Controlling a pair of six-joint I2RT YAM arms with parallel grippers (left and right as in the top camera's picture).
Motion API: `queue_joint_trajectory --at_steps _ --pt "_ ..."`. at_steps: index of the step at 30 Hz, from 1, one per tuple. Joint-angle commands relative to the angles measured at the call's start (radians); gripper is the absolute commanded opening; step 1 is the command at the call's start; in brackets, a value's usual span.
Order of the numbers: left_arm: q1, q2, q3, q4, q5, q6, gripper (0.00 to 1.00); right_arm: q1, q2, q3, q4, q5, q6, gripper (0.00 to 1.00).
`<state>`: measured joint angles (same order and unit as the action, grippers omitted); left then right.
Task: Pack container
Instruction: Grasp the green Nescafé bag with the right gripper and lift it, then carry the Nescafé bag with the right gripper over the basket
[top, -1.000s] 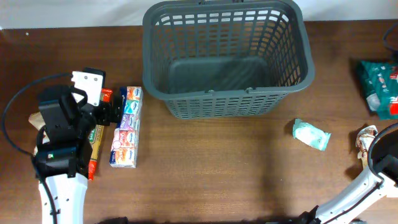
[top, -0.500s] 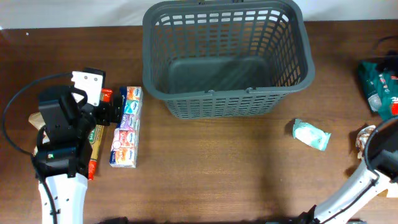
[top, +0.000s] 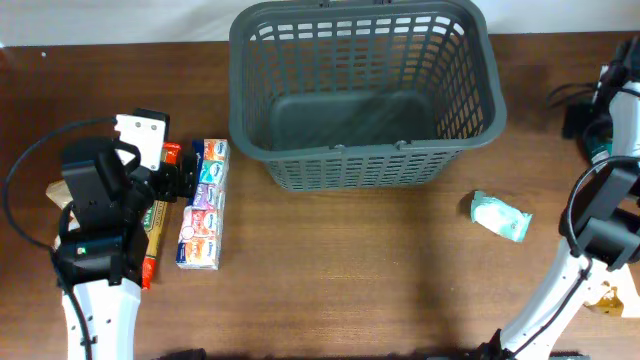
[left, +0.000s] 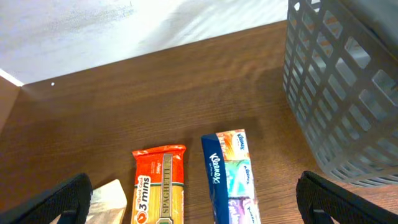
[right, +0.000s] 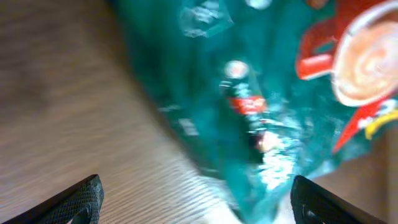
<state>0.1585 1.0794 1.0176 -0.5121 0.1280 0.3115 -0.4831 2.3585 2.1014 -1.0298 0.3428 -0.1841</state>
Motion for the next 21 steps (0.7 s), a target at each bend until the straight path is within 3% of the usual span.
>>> queue_joint_trajectory --at_steps 1,21 --pt "0.003 0.005 0.021 0.002 0.018 0.012 0.99 -0.017 0.012 -0.002 0.027 0.088 0.001 0.93" --pt "0.003 0.005 0.021 0.002 0.018 0.012 0.99 -0.027 0.116 -0.003 0.116 0.171 0.009 0.98"
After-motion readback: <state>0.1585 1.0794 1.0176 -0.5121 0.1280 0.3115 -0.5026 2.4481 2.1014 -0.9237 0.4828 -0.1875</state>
